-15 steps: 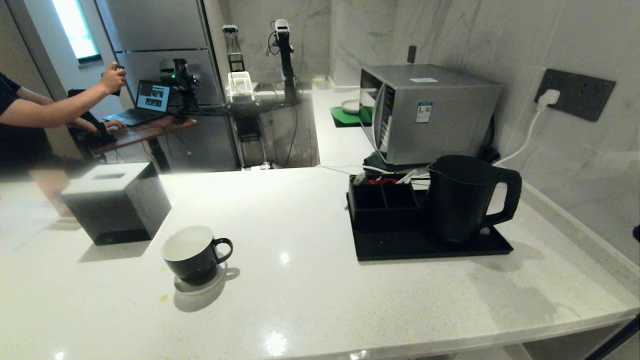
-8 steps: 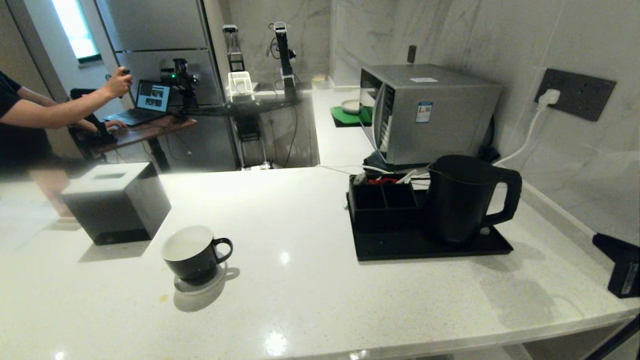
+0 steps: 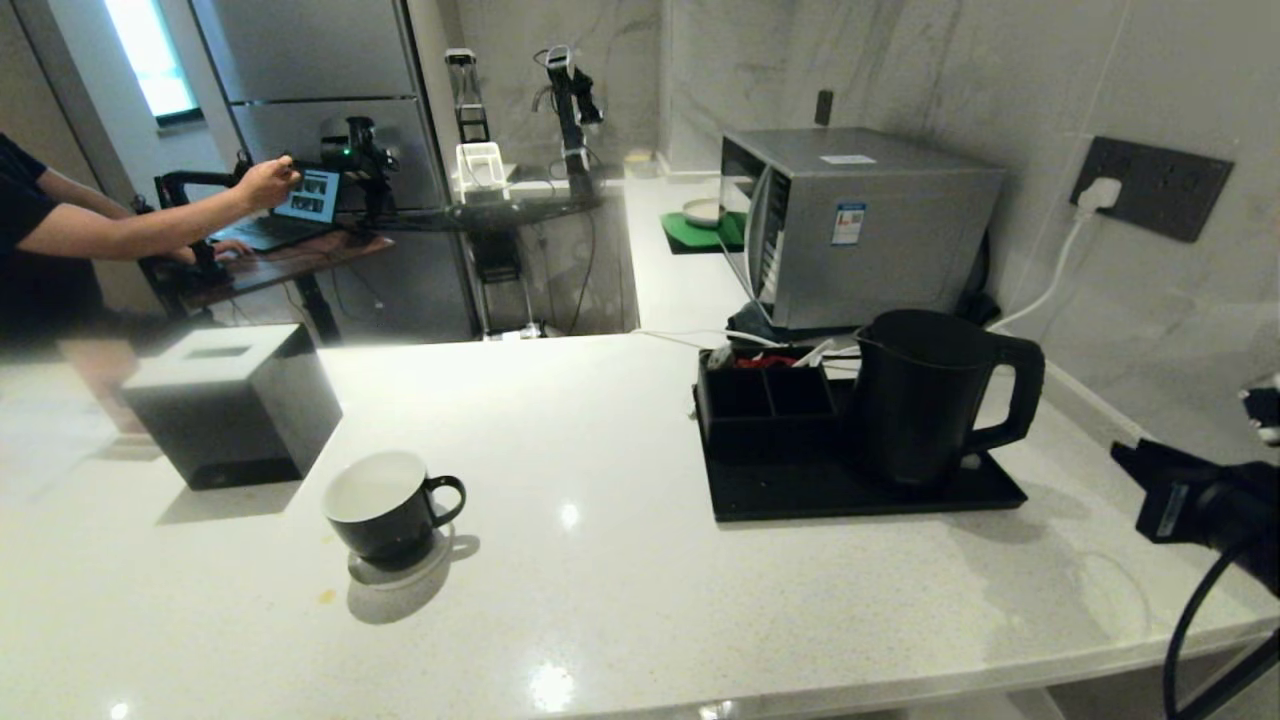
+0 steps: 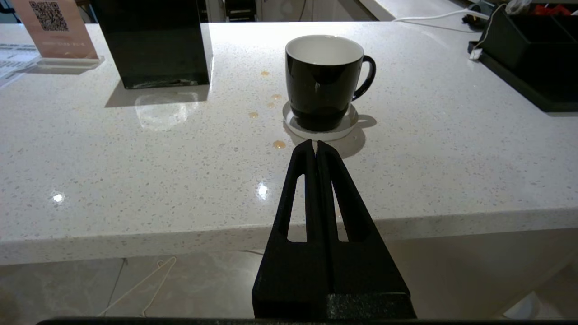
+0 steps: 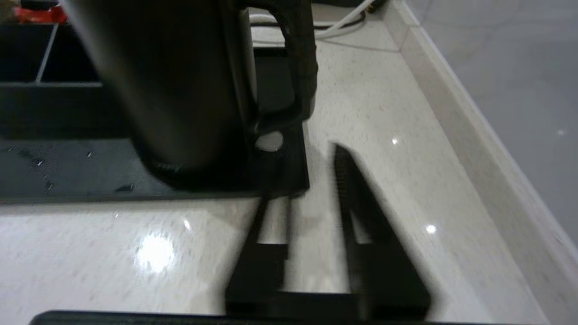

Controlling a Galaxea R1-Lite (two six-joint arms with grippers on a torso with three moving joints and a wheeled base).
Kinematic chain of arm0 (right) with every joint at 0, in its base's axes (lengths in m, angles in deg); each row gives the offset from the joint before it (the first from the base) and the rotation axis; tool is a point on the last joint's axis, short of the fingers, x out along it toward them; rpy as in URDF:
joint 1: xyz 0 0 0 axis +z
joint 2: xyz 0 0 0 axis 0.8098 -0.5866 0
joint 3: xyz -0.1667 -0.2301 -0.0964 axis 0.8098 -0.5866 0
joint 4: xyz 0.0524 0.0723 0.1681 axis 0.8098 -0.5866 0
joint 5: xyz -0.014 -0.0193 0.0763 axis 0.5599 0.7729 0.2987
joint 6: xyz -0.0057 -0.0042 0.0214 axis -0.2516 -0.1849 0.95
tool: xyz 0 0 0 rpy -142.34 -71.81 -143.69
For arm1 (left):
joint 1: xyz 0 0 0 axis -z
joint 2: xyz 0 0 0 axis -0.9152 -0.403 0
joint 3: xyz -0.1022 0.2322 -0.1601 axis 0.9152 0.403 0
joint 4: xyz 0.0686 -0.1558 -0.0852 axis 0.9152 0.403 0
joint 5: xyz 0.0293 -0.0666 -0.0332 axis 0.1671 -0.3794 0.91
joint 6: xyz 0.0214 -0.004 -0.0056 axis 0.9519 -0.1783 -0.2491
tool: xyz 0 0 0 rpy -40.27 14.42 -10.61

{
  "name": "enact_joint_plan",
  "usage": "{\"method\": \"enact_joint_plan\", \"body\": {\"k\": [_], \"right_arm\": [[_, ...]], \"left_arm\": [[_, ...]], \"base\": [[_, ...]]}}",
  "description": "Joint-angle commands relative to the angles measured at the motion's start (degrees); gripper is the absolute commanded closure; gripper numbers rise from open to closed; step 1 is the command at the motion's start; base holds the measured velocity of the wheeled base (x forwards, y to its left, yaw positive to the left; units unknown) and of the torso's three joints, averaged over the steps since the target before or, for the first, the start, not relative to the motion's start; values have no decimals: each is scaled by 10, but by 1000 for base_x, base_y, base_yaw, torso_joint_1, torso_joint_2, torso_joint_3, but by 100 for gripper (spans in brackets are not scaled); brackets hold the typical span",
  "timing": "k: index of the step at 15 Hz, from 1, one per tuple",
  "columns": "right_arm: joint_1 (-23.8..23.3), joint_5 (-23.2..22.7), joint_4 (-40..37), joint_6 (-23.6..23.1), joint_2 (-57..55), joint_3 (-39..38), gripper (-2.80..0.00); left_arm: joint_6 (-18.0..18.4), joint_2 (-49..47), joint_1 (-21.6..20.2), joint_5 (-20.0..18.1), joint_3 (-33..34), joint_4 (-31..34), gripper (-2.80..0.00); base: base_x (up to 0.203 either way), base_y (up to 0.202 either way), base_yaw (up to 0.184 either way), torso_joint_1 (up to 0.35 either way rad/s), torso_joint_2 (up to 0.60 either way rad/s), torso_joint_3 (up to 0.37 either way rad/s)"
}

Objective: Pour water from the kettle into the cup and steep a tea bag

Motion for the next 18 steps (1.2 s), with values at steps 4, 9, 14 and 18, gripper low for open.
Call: {"method": "enact_joint_plan", "body": {"k": [4, 9, 14, 18], "right_arm": [[1, 0, 42, 0, -76, 0, -280], [17, 0, 91, 18, -130, 11, -280], [18, 3, 99, 16, -176, 66, -280], [18, 51, 99, 16, -214, 107, -280]], "left_arm": [[0, -1, 0, 0, 0, 0, 0], [0, -1, 0, 0, 0, 0, 0], [0, -1, 0, 0, 0, 0, 0], [0, 0, 0, 0, 0, 0, 0]], "base": [[0, 0, 0, 0, 0, 0], [0, 0, 0, 0, 0, 0], [0, 0, 0, 0, 0, 0], [0, 0, 0, 0, 0, 0]]}}
